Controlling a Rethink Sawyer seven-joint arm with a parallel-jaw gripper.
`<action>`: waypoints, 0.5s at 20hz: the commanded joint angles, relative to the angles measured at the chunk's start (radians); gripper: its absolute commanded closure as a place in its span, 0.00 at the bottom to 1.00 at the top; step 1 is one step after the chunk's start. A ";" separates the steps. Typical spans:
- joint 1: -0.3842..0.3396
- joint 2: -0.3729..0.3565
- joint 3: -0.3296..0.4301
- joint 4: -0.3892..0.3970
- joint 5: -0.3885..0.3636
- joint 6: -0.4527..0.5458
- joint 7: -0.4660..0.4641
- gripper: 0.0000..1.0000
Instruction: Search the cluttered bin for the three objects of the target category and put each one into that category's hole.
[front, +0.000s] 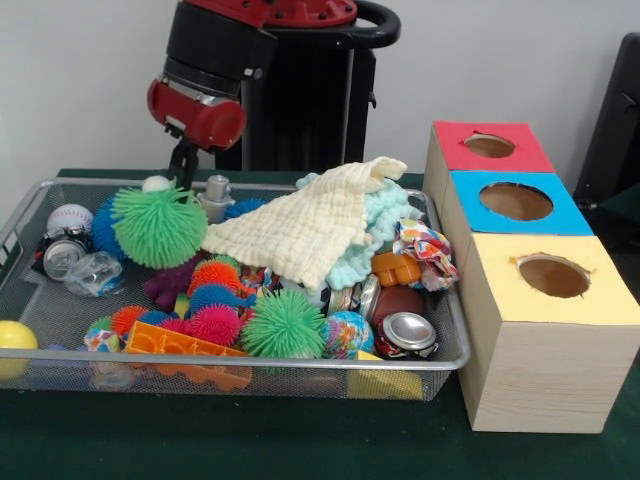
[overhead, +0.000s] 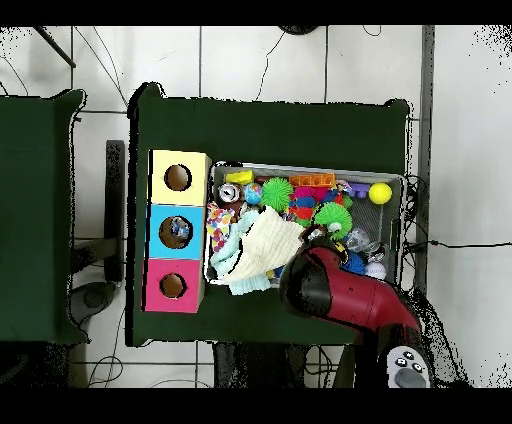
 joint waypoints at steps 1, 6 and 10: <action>0.023 -0.001 0.004 0.077 0.086 0.093 0.163 1.00; 0.033 0.006 0.000 0.098 0.109 0.075 0.158 1.00; 0.023 0.049 0.012 0.096 0.121 0.043 0.154 1.00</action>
